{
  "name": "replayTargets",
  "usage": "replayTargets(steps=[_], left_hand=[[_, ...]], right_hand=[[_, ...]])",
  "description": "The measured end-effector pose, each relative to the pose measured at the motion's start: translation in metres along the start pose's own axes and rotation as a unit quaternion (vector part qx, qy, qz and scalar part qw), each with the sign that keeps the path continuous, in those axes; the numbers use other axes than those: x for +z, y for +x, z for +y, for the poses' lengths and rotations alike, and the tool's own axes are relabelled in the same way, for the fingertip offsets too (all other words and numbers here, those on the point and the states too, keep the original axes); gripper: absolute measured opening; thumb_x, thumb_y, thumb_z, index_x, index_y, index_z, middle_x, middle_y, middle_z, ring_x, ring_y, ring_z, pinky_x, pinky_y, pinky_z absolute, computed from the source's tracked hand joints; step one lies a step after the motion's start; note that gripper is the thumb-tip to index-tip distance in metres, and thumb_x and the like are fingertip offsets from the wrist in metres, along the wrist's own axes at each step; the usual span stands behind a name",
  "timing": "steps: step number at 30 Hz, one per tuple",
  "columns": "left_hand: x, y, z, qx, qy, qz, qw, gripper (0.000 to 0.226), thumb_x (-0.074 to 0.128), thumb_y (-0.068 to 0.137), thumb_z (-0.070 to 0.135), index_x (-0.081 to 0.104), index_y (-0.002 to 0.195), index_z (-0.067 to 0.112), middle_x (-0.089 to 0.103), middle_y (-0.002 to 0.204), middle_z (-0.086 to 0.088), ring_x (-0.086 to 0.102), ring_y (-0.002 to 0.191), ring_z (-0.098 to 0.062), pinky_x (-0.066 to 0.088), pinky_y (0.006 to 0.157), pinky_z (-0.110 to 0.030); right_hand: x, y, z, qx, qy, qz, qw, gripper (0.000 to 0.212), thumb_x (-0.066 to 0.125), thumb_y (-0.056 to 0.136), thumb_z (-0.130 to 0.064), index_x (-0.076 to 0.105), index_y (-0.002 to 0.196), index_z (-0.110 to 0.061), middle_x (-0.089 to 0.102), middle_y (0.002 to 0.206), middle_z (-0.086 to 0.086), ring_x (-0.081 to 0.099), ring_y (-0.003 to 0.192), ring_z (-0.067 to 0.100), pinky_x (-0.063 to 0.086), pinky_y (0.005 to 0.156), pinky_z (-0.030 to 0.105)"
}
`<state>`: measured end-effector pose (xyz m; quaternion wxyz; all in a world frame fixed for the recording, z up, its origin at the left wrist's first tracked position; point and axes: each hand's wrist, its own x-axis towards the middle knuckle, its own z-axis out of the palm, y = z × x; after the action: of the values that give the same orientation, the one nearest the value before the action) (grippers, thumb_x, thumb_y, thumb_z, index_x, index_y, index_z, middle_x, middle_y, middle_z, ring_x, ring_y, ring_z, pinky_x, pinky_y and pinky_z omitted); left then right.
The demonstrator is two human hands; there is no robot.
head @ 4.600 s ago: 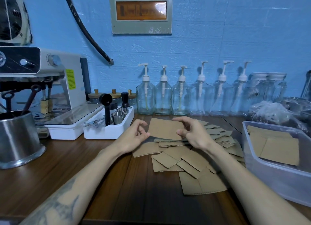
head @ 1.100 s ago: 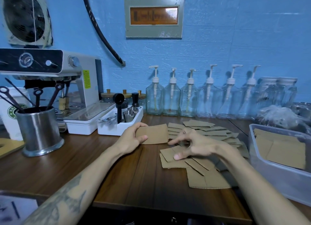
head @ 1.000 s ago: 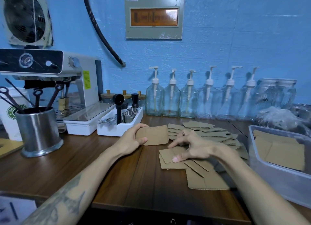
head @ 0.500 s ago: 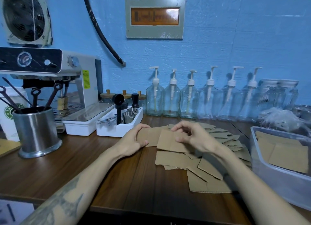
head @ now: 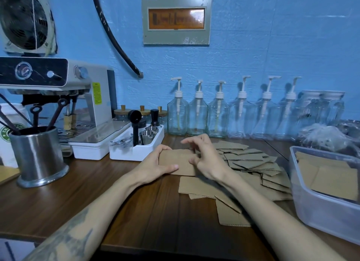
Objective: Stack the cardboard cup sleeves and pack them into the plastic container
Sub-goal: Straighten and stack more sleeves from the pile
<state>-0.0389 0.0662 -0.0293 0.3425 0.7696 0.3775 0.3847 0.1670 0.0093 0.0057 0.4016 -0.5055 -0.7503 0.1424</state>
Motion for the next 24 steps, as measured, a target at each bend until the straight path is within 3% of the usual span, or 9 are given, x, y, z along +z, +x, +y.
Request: replayTargets(steps=[3,7,10,13,16,18,20,24], left_hand=[[0.000,0.002,-0.003,0.011,0.002,-0.001,1.000,0.035,0.073,0.089,0.017,0.050,0.114,0.016,0.056,0.102,0.001,0.056,0.079,0.005,0.049,0.070,-0.014],[-0.002,0.004,-0.005,0.009,0.010,-0.002,1.000,0.028,0.067,0.092,0.014,0.049,0.112,0.021,0.056,0.104,0.001,0.054,0.086,-0.004,0.046,0.071,-0.012],[-0.002,0.005,-0.006,0.002,-0.003,-0.023,1.000,0.027,0.063,0.095,0.014,0.046,0.111,0.027,0.054,0.106,0.002,0.054,0.089,-0.005,0.046,0.073,-0.014],[-0.002,0.004,-0.005,-0.006,-0.016,-0.034,0.999,0.030,0.064,0.095,0.015,0.044,0.113,0.027,0.054,0.107,0.003,0.055,0.090,-0.003,0.046,0.073,-0.014],[-0.001,0.002,-0.003,0.003,-0.019,-0.027,0.999,0.030,0.064,0.095,0.014,0.045,0.116,0.023,0.055,0.109,0.000,0.055,0.092,-0.005,0.047,0.074,-0.014],[0.000,0.002,0.000,0.015,-0.015,-0.021,1.000,0.029,0.063,0.095,0.013,0.046,0.117,0.023,0.055,0.109,0.000,0.056,0.090,-0.004,0.047,0.074,-0.013],[0.000,0.002,0.002,0.024,-0.014,-0.020,0.999,0.029,0.063,0.095,0.012,0.048,0.115,0.025,0.056,0.107,0.001,0.056,0.088,-0.003,0.047,0.074,-0.013],[0.000,0.002,0.002,0.032,-0.001,-0.014,0.999,0.026,0.065,0.094,0.013,0.052,0.112,0.025,0.058,0.104,0.000,0.056,0.088,-0.007,0.048,0.076,-0.018]], right_hand=[[0.001,0.001,0.007,0.006,-0.028,-0.006,1.000,0.069,0.066,0.084,0.002,0.042,0.141,-0.029,0.033,0.130,-0.004,0.036,0.128,0.013,0.027,0.105,0.018],[-0.011,-0.004,0.028,0.067,-0.097,-0.062,0.991,0.082,0.064,0.093,-0.020,0.012,0.155,-0.026,0.027,0.157,0.001,0.023,0.146,0.020,0.021,0.118,0.033],[-0.012,-0.006,0.035,0.065,-0.111,-0.086,0.988,0.075,0.055,0.099,-0.023,0.008,0.156,-0.033,0.040,0.153,0.004,0.037,0.139,0.024,0.030,0.105,0.026],[-0.006,-0.002,0.032,0.044,-0.127,-0.080,0.988,0.076,0.053,0.099,-0.022,0.005,0.152,-0.048,0.058,0.134,0.012,0.051,0.124,0.027,0.039,0.104,0.034],[-0.003,-0.001,0.030,0.011,-0.143,-0.075,0.987,0.079,0.058,0.096,-0.020,0.010,0.149,-0.054,0.065,0.126,0.008,0.055,0.122,0.025,0.043,0.107,0.042],[-0.004,0.000,0.031,-0.009,-0.185,-0.049,0.982,0.070,0.062,0.093,-0.027,0.023,0.147,-0.050,0.063,0.131,0.002,0.054,0.124,0.025,0.045,0.103,0.044],[-0.004,0.001,0.033,-0.028,-0.199,-0.023,0.979,0.057,0.067,0.089,-0.032,0.041,0.138,-0.042,0.063,0.128,-0.003,0.055,0.119,0.023,0.047,0.096,0.040],[-0.004,0.003,0.032,-0.037,-0.159,-0.009,0.986,0.043,0.076,0.082,-0.027,0.056,0.119,-0.035,0.061,0.094,-0.017,0.056,0.091,0.013,0.041,0.076,0.026]])
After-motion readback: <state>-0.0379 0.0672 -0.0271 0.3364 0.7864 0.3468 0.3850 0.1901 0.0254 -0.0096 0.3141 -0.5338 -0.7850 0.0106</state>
